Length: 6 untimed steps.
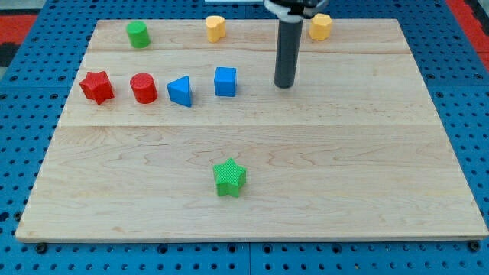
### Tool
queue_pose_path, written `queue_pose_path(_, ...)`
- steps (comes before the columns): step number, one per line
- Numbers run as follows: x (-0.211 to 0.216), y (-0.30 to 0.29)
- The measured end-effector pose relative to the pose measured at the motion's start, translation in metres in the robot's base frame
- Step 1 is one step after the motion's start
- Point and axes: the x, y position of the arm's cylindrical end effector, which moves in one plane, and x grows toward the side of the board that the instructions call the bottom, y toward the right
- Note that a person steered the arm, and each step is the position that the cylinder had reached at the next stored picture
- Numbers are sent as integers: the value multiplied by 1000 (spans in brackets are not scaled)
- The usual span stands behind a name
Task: Move the green star towards the blue triangle
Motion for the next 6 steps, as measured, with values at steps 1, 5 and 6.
queue_pose_path(1,8,-76)
queue_pose_path(5,149,-11)
queue_pose_path(6,220,-43)
